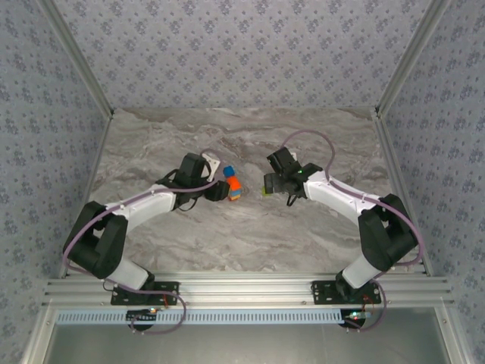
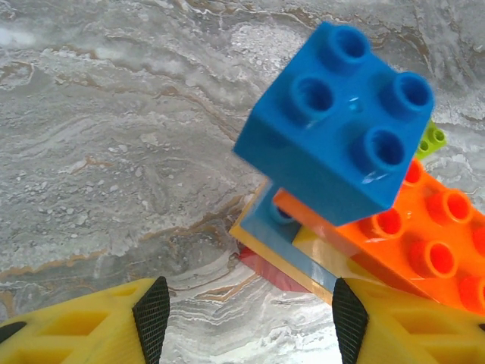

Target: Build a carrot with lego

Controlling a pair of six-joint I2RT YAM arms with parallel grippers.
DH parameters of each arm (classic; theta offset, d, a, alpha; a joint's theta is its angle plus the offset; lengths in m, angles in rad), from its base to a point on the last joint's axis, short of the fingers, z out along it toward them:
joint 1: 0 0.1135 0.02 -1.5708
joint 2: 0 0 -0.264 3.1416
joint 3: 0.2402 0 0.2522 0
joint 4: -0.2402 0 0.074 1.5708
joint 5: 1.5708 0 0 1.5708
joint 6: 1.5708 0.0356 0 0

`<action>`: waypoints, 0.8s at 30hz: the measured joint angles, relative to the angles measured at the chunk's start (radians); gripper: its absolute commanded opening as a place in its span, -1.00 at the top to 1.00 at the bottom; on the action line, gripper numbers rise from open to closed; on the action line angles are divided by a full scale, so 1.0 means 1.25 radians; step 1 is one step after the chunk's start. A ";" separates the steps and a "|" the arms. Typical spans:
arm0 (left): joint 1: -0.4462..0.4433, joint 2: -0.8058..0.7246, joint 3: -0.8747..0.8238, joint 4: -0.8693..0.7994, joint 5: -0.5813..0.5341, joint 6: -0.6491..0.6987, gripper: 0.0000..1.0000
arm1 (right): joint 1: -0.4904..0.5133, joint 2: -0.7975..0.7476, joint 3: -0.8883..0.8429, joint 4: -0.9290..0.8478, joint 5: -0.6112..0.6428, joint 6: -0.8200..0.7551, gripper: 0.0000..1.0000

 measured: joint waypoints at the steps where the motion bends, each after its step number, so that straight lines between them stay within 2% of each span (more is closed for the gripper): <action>1: -0.005 0.000 -0.002 0.000 0.000 -0.002 -0.23 | 0.000 0.000 0.000 0.000 0.000 0.000 -0.92; 17: -0.082 0.032 -0.008 0.000 -0.009 -0.030 -0.23 | 0.004 0.009 0.000 0.001 0.000 0.000 -0.92; 24: -0.094 0.046 -0.008 0.001 -0.009 -0.024 -0.26 | 0.008 0.010 -0.001 0.001 0.000 -0.002 -0.92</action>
